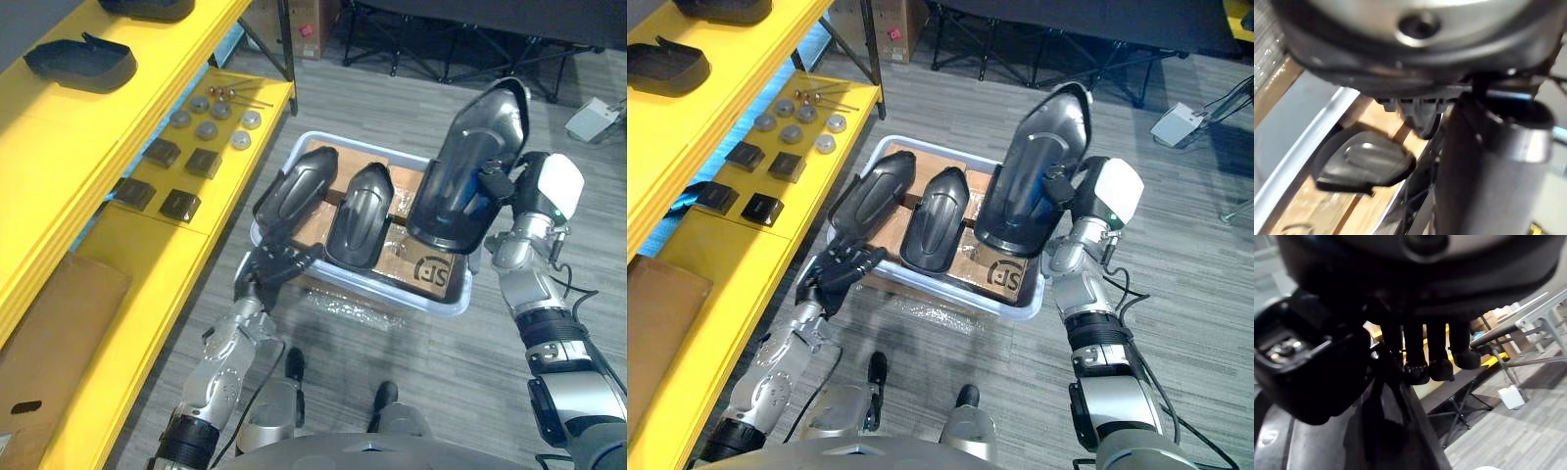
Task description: Walk over and take three plastic housings, then place them on the shelf
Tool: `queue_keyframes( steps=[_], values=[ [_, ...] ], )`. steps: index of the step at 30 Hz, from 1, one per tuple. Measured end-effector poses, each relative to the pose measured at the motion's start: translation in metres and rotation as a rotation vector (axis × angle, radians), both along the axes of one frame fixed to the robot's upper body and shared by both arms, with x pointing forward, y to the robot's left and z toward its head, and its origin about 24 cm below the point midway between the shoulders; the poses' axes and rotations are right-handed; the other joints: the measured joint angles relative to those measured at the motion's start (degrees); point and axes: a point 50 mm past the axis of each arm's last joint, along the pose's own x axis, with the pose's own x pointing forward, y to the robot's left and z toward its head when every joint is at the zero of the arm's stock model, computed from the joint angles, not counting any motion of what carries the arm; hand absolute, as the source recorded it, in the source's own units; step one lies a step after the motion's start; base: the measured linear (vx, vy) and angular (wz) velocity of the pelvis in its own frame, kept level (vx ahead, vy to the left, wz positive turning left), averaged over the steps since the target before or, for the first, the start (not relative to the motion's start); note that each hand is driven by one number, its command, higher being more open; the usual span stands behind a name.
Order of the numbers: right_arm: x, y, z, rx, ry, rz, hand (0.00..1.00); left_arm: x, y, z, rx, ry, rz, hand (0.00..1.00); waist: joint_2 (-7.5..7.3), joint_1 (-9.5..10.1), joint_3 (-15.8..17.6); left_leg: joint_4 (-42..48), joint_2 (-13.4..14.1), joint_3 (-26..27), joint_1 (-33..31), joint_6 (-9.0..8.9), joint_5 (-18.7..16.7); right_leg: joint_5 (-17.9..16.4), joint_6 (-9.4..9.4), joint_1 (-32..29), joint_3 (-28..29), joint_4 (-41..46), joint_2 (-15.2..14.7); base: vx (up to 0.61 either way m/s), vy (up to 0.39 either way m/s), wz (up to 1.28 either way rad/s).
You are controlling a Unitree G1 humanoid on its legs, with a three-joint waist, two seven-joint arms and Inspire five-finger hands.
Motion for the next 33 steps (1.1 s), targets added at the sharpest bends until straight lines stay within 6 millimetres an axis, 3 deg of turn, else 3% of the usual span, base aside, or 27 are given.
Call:
queue_keyframes(
  steps=[4,7,14,26,27,33],
  values=[
    [0.005,0.023,-0.004,-0.033,0.018,0.129,0.0,0.008,-0.025,-0.006,0.077,0.045,-0.195,1.0,-0.39,-0.79,-1.3,-1.0,0.1,1.3,1.7,0.06,0.3,0.5,-0.15,0.4,1.3,-0.2,0.0,-0.03,0.019,-0.17],
    [0.007,0.043,-0.012,-0.055,0.04,0.215,0.0,0.019,-0.023,-0.014,0.12,0.089,-0.213,1.0,-1.14,-1.91,-2.4,-2.1,0.4,2.4,2.3,-0.03,0.6,0.9,-0.39,0.2,2.2,-0.8,0.3,-0.05,0.002,-0.23],
    [0.008,0.064,-0.019,-0.059,0.068,0.329,0.0,0.043,-0.017,0.002,0.179,0.03,-0.222,1.0,-1.73,-2.41,-2.8,-5.3,1.0,3.5,3.2,-0.29,2.8,1.7,-0.88,-1.1,3.7,-1.0,1.1,-0.05,-0.008,-0.09],
    [0.002,0.125,-0.036,-0.081,0.089,0.584,0.0,0.049,-0.033,0.01,0.038,0.063,-0.216,1.0,-3.33,-2.38,-4.0,-6.2,0.9,4.1,3.6,-0.18,3.6,2.5,-0.82,-1.0,4.4,-2.1,1.2,-0.01,0.002,-0.02],
    [0.001,0.13,-0.037,-0.076,0.091,0.595,0.0,0.048,-0.032,0.008,0.012,0.085,-0.198,0.0,-3.55,-2.38,-4.1,-6.2,0.9,4.1,3.6,-0.18,3.6,2.5,-0.82,-1.0,4.4,-2.1,1.2,0.0,0.0,0.0],
    [-0.006,0.15,-0.048,-0.029,0.101,0.637,0.0,0.049,-0.03,-0.001,-0.025,0.177,-0.072,0.0,-4.23,-2.29,-4.6,-6.2,0.9,4.0,3.6,-0.19,3.5,2.5,-0.82,-1.0,4.4,-2.2,1.3,0.0,0.0,0.0]
  ],
)
